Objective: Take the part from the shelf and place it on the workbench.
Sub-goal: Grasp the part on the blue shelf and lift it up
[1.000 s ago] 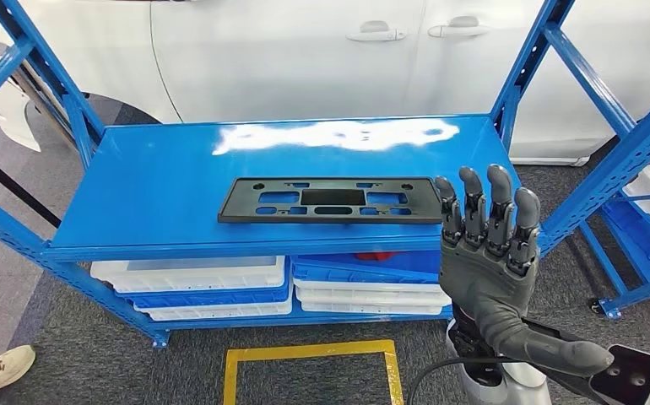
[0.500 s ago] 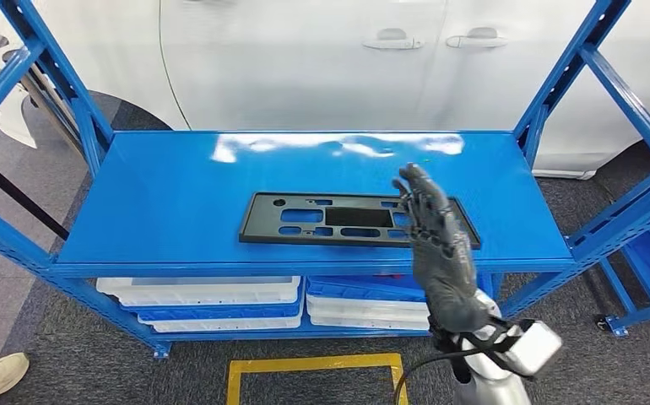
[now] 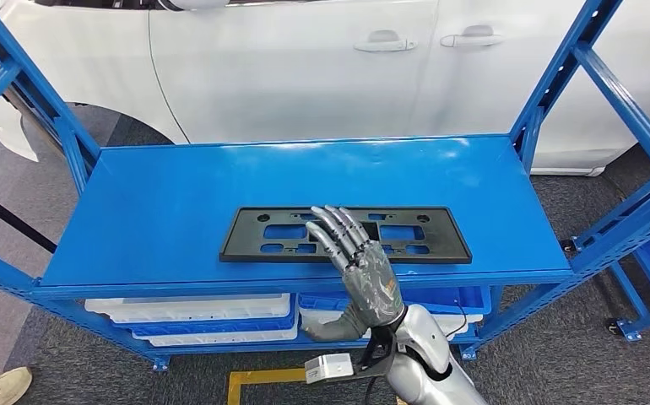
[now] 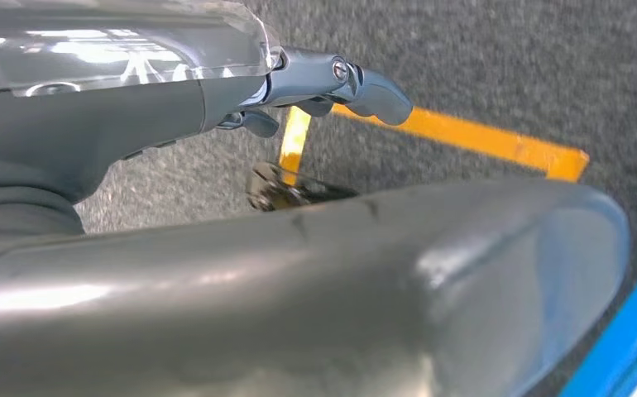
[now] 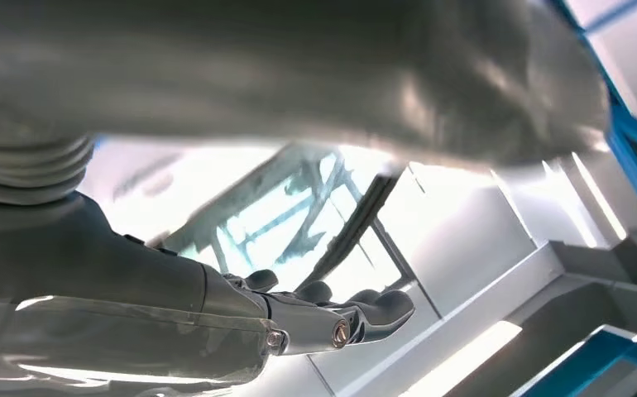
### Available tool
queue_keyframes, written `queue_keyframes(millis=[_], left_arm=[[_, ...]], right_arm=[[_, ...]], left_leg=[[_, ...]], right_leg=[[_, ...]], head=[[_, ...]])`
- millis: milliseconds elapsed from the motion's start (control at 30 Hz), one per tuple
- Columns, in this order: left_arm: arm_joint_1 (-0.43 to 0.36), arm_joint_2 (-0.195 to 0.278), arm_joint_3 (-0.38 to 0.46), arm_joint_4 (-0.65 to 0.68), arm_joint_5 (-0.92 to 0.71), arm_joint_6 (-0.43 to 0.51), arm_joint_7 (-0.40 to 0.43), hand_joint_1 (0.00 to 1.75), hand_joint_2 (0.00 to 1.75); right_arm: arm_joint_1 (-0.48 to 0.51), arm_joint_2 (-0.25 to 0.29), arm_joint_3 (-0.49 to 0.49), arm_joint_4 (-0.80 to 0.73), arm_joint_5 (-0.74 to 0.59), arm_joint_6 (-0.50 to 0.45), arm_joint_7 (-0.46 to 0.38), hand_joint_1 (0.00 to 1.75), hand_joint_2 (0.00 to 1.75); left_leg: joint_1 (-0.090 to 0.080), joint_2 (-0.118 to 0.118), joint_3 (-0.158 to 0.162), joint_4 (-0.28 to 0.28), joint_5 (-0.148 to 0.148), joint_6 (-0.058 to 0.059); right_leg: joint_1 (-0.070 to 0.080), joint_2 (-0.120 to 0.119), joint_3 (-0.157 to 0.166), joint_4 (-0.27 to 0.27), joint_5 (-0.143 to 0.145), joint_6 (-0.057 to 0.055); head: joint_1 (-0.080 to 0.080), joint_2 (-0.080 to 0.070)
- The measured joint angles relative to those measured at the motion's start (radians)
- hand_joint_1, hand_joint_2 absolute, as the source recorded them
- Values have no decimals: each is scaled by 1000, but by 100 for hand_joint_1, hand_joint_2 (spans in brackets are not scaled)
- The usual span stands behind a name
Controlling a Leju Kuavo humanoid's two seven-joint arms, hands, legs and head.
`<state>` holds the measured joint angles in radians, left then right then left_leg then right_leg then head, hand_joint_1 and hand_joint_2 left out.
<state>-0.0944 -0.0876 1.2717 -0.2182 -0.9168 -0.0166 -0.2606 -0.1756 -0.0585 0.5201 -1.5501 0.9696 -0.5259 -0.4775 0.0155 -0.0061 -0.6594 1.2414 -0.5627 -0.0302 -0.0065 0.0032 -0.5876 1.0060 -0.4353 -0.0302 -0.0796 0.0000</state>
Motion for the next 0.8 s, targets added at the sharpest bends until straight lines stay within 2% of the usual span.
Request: queue_keyframes(millis=[67,133,200,267,300,333,400,433,467,500,567,600,633,667,733,800], left_arm=[[1,0,0,0,0,1,0,0,0],[-1,0,0,0,0,1,-1,0,0],[1,0,0,0,-1,0,-5,0,0],[3,-1,0,0,-3,-2,-11,0,0],[2,-2,0,0,-4,-3,-13,0,0],[1,-3,0,0,-6,-4,-14,0,0],[1,-2,0,0,-9,-4,-16,0,0],[2,-2,0,0,-10,-4,-16,0,0],[2,-2,0,0,-12,-4,-16,0,0],[3,-2,0,0,-13,-4,-15,0,0],[3,-3,-1,0,-17,-4,-14,0,0],[2,-4,-2,0,-19,-5,-13,0,0],[2,-4,-2,0,-21,-5,-13,0,0],[1,-4,-3,0,-24,-6,-13,0,0],[1,-4,-5,0,-27,-9,-13,0,0],[1,-3,-8,0,-29,-11,-13,0,0]], right_arm=[[-4,-5,26,23,99,-41,33,0,175],[-14,-8,49,46,181,-66,67,0,175],[-27,-9,70,76,251,-83,103,0,175],[-45,-10,92,119,312,-100,144,0,175],[-57,-10,103,143,333,-109,162,0,175],[-68,-10,114,170,350,-118,180,0,175],[-86,-10,133,227,380,-138,216,0,175],[-93,-9,140,257,395,-147,236,0,175],[-99,-6,144,285,405,-152,255,0,175],[-108,-1,147,314,410,-156,273,0,175],[-135,15,149,367,403,-158,296,0,175],[-150,25,149,394,393,-158,302,0,175],[-165,35,149,420,383,-158,305,0,175],[-179,44,149,445,374,-158,308,0,175],[-204,60,146,492,358,-159,314,0,175],[-228,78,141,534,346,-160,318,0,175]], left_leg=[[2,1,50,-137,81,0],[-1,1,81,-223,111,10],[-5,1,82,-232,110,25],[0,2,85,-236,123,38],[3,3,86,-239,126,43],[4,3,87,-241,128,47],[3,3,85,-241,128,50],[3,3,85,-241,127,50],[3,2,86,-240,127,50],[3,1,87,-240,126,49],[2,0,90,-238,123,44],[0,0,90,-236,121,39],[-1,0,89,-234,119,34],[-3,1,88,-234,119,28],[-2,1,87,-235,118,15],[0,1,77,-207,96,4]], right_leg=[[0,2,10,1,-6,6],[2,2,12,4,-10,16],[4,1,9,5,-12,28],[2,1,5,17,-23,39],[2,0,-7,44,-42,43],[0,0,-30,96,-72,46],[-1,0,-97,236,-136,50],[-2,0,-124,288,-149,52],[-3,0,-133,301,-141,52],[-4,-1,-121,273,-115,51],[-5,-1,-57,133,-45,44],[-3,-1,-28,70,-21,40],[-2,-1,-11,30,-10,36],[1,0,-6,14,-9,32],[2,1,-6,11,-7,21],[-2,0,-3,4,-3,9]], head=[[0,0],[0,0],[0,0],[0,0],[0,0],[0,0],[0,0],[0,0],[0,0],[0,0],[0,0],[0,0],[0,0],[0,0],[0,0],[0,0]])
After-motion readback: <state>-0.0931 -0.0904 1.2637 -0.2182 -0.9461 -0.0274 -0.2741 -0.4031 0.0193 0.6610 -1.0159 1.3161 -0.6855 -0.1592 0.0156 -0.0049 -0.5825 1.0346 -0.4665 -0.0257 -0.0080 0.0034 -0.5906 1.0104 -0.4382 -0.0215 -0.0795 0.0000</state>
